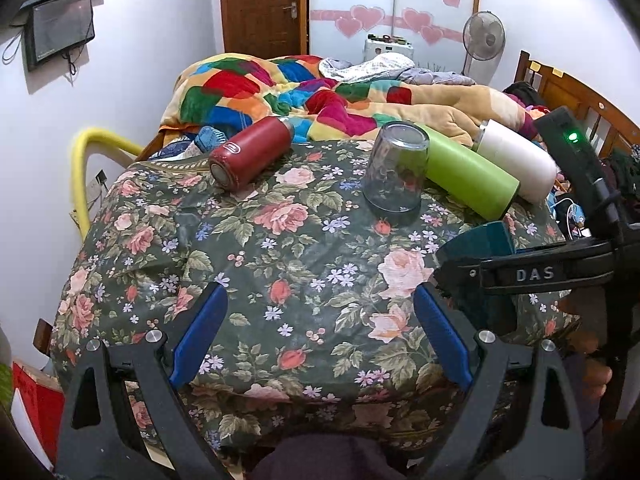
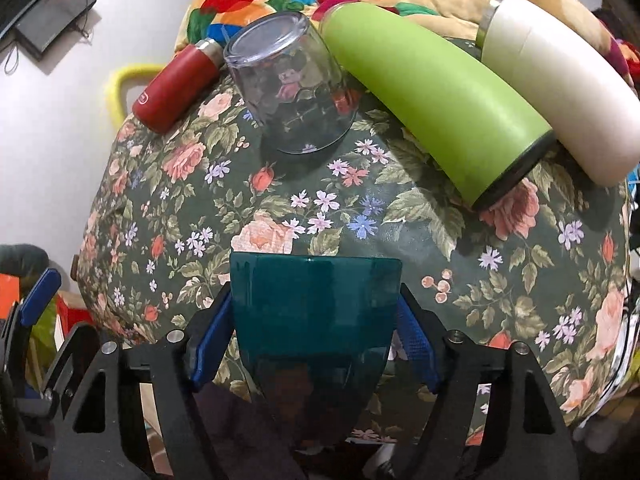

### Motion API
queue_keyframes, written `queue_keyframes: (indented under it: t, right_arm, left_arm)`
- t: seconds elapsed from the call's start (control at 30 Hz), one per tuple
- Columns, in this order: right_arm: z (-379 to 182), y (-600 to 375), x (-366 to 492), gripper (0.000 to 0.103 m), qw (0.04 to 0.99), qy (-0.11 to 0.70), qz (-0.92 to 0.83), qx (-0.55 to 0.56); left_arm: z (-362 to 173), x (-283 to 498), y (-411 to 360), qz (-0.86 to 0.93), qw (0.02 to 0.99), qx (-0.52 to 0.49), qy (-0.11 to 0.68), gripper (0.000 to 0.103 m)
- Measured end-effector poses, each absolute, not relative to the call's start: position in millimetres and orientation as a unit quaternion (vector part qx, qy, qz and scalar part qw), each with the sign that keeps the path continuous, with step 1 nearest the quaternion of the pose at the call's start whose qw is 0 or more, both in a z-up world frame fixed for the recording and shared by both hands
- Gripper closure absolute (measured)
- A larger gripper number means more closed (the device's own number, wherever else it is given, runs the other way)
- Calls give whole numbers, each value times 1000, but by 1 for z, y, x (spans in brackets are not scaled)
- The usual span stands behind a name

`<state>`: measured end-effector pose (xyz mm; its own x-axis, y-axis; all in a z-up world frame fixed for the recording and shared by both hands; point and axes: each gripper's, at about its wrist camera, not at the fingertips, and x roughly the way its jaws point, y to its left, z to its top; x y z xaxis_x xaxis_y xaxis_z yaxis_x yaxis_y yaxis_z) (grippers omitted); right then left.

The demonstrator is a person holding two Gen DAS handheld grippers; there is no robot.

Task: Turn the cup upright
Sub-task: 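Rotate the teal mug with the right tool until its opening faces up, then set the mug upright on the bedspread, open the right tool and withdraw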

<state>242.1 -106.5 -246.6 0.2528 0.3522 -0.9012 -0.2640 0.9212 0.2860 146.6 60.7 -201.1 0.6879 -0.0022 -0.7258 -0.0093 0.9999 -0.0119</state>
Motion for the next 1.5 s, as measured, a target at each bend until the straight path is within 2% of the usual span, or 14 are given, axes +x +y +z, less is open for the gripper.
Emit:
queue_keyframes:
  t: [0.43, 1.17, 1.5]
  right_arm:
    - [-194, -123, 244, 31, 847, 501, 179, -2]
    - [-211, -114, 234, 31, 845, 500, 180, -60]
    - [-202, -122, 217, 28, 843, 499, 195, -57]
  left_arm:
    - [-191, 155, 44, -9, 921, -5, 388, 9]
    - [-193, 158, 39, -13, 917, -8, 398, 9]
    - [-173, 146, 39, -16, 923, -19, 385, 9]
